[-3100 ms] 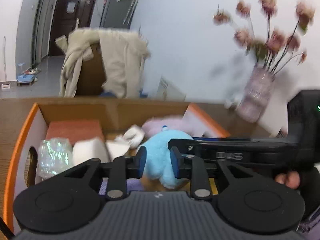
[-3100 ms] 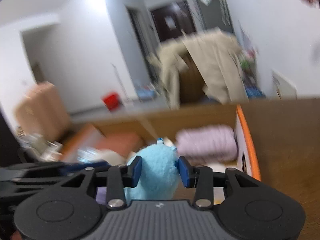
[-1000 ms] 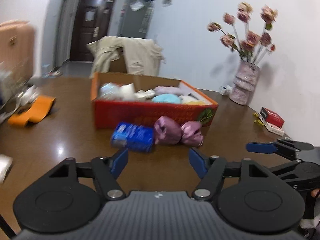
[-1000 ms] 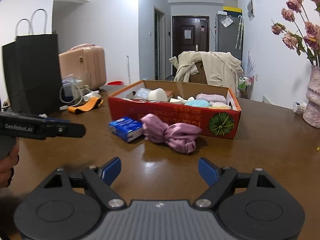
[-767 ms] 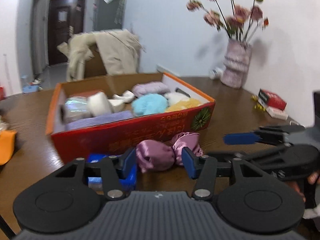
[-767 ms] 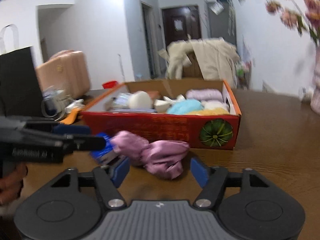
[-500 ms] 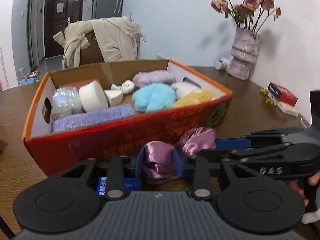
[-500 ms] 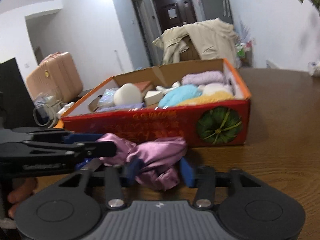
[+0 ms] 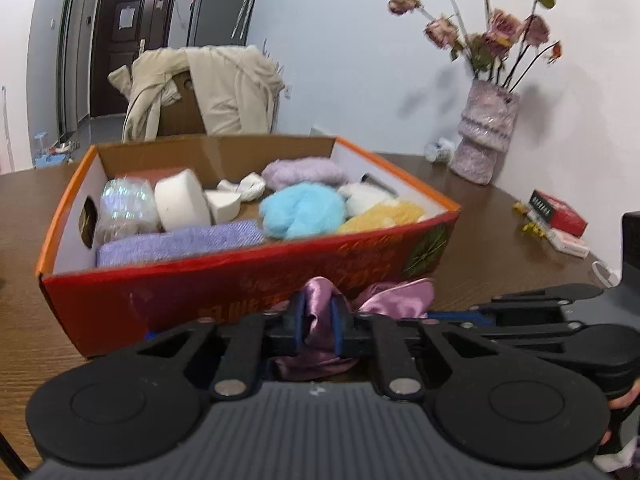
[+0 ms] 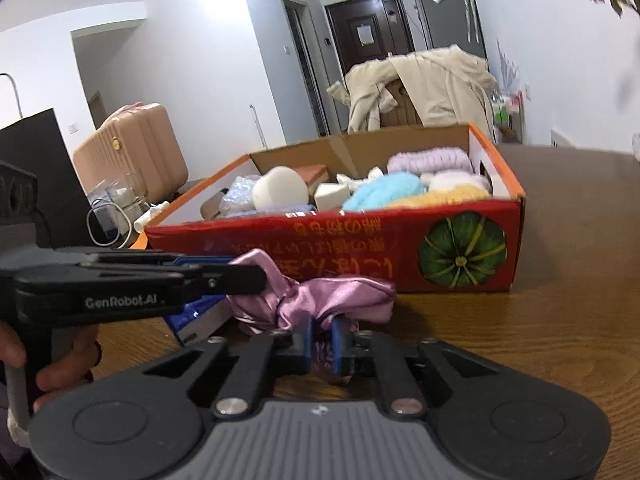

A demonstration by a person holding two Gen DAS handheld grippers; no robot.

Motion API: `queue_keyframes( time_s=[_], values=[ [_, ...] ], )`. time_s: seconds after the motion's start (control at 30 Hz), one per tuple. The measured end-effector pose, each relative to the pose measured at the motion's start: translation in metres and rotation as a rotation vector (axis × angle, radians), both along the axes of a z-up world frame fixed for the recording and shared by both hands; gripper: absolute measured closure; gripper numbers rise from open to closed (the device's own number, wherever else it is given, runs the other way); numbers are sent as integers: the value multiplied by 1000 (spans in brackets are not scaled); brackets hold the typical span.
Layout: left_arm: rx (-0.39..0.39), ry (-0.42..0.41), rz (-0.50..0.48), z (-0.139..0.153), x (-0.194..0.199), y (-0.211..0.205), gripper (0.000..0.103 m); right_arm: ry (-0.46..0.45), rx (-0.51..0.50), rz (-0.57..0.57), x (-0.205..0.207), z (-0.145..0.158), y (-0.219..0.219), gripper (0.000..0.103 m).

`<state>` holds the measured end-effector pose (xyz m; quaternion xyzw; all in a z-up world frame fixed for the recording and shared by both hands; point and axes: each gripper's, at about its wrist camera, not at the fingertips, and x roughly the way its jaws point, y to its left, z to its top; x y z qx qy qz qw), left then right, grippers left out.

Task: Organize soft objects
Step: 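Grasp the pink satin bow with both grippers and lift it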

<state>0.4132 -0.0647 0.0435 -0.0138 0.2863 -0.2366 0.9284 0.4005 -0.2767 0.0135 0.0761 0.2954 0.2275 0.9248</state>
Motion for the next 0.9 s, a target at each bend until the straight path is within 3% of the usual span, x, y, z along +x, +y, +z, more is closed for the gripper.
queue_keyframes(
  time_s=[0.17,0.27,0.43,0.7,0.9],
  values=[
    [-74,-71,22,37,-44,-2,90,-141,-36,-40,-43,39,1,102],
    [-115,-114,30,58,-88,-1,90,-168,17,-45,-85,57,-6,102],
    [-173,-175,31,79,-145,2,90,-220,14,-23,-140,78,-8,101],
    [-185,-226,28,96,-166,6,90,-280,7,-22,-168,97,-6,101],
    [-171,-263,5,112,-140,8,90,-317,-16,-25,-148,106,1,101]
  ],
)
